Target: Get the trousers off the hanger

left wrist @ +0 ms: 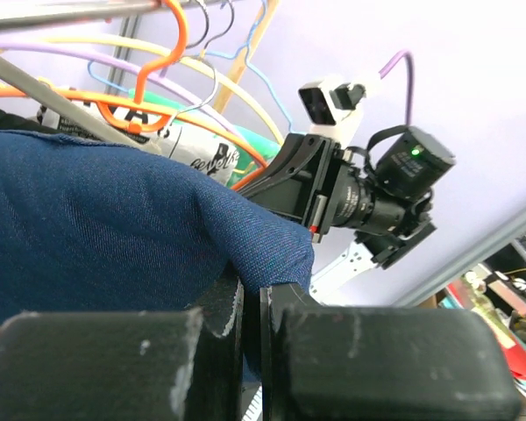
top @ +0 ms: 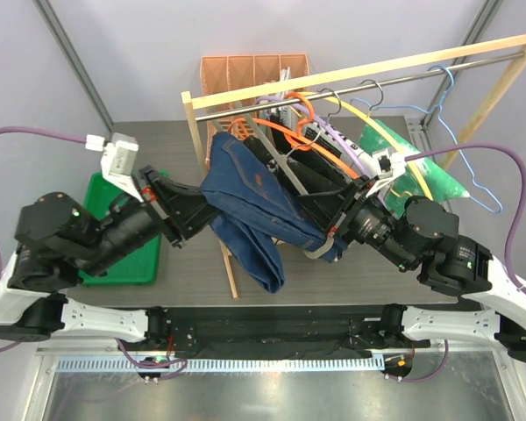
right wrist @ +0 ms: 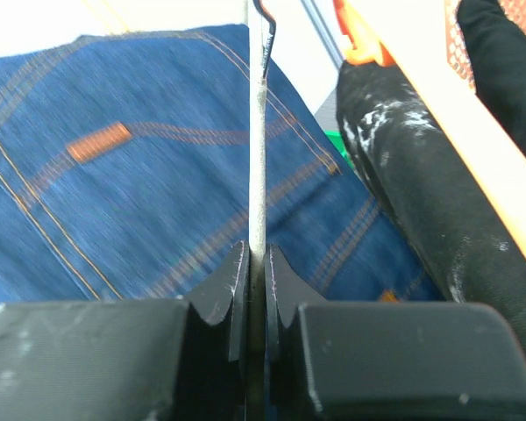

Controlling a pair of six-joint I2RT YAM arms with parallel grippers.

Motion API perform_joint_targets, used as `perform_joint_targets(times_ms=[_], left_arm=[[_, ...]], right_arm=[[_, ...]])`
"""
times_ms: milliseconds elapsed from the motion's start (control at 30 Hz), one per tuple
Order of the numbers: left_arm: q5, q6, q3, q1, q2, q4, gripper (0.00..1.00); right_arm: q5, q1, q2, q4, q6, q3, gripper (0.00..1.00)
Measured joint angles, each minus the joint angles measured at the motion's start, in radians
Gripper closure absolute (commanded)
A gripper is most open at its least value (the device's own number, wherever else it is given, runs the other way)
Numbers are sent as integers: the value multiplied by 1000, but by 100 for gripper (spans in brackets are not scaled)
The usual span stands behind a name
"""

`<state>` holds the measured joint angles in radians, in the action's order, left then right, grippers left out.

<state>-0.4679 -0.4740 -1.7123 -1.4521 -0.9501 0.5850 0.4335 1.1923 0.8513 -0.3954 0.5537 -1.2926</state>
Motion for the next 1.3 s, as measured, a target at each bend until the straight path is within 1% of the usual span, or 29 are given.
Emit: perform_joint_targets(times_ms=[233, 333, 633, 767, 900, 1033, 1133, 1300], left_arm=[[3, 4, -140, 0, 19, 43, 100], [-12, 3, -178, -1, 56, 72, 100], [-66, -27, -184, -2, 243, 142, 100], [-135, -27, -192, -2, 284, 201, 100], [-212, -30, -192, -2, 292, 303, 100], [-328, -46, -137, -2, 304, 420, 100], [-455, -61, -31, -6, 311, 518, 100], [-632, -102, 135, -41, 284, 605, 100]], right_arm=[[-48, 0, -14, -2, -63, 13, 99], [-58, 0, -43, -17, -96, 35, 99], [-71, -1, -99, -96, -179, 69, 99], [-105, -2, -108, -115, -199, 85, 99], [-138, -2, -123, -125, -211, 101, 99], [-181, -2, -144, -139, -211, 109, 99], [-214, -2, -161, -160, -205, 115, 99], [-243, -2, -196, -182, -190, 115, 99]])
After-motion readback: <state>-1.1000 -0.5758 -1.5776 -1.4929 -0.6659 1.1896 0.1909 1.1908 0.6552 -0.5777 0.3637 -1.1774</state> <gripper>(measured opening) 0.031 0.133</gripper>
